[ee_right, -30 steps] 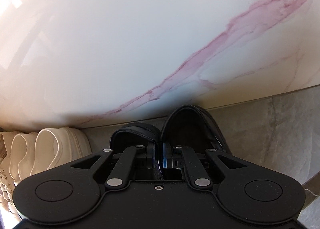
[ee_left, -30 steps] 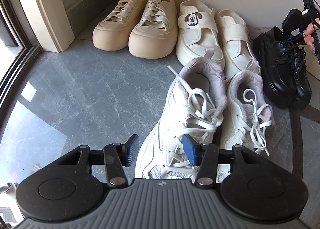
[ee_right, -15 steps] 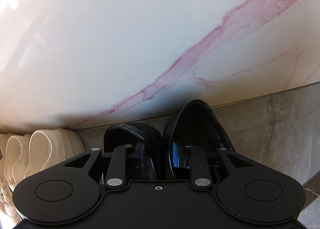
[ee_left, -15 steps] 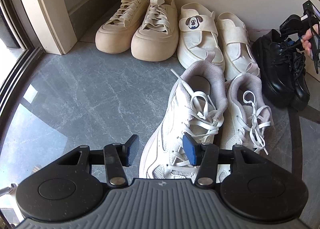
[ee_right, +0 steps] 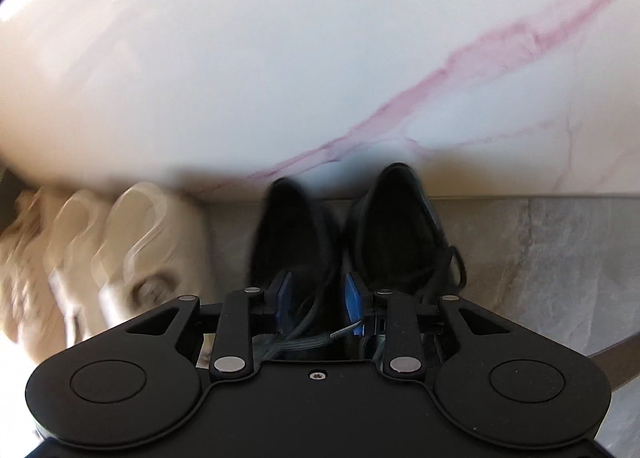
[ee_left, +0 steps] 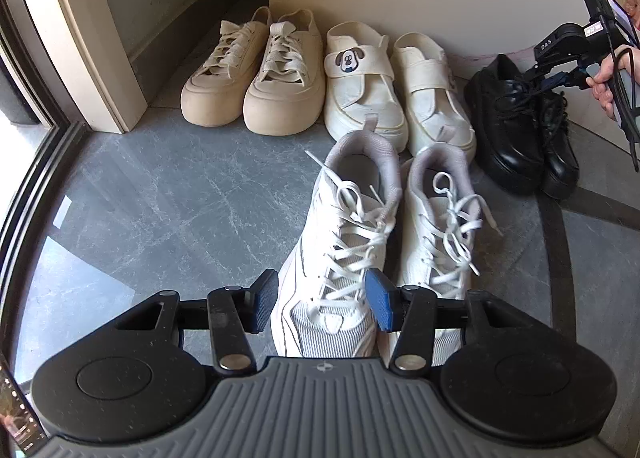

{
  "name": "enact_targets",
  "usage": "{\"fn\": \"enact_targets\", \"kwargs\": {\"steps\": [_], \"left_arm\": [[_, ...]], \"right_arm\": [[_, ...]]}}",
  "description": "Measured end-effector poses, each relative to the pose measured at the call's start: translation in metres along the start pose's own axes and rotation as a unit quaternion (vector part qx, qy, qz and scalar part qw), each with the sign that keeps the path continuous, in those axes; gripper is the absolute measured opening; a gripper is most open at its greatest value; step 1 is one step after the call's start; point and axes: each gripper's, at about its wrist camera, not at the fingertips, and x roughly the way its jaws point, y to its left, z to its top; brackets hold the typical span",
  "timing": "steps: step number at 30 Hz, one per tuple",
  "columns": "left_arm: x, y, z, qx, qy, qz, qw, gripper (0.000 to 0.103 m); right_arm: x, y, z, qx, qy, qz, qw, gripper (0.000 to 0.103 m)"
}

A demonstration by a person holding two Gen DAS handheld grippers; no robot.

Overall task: Organize scattered shoes
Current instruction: 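Lower the black shoes against the wall and open the right gripper, then move both grippers to the red Nike sneakers and grasp one each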

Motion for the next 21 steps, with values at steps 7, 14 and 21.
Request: {"fn": "enact_targets", "kwargs": {"steps": [7, 14, 21], "left_arm": [[-0.054, -0.01, -0.025, 0.018, -0.015, -0.012, 0.9996, 0.046], [-0.089, -0.013, -0.059, 0.036, -0.006, -0.025, 0.999, 0.046], [-0.098, -0.02, -0.098, 0.077, 0.015, -0.037, 0.9963, 0.047]], "right_arm": [[-0.065, 0.056, -0.044, -0.096, 0.031, 0.046, 0.994, 0.029], [-0.131, 0.092, -0.105, -0.121, 0.049, 0.071, 0.989, 0.032], [-0.183, 0.118, -0.195, -0.092, 0.064, 0.107, 0.988, 0.034]]}}
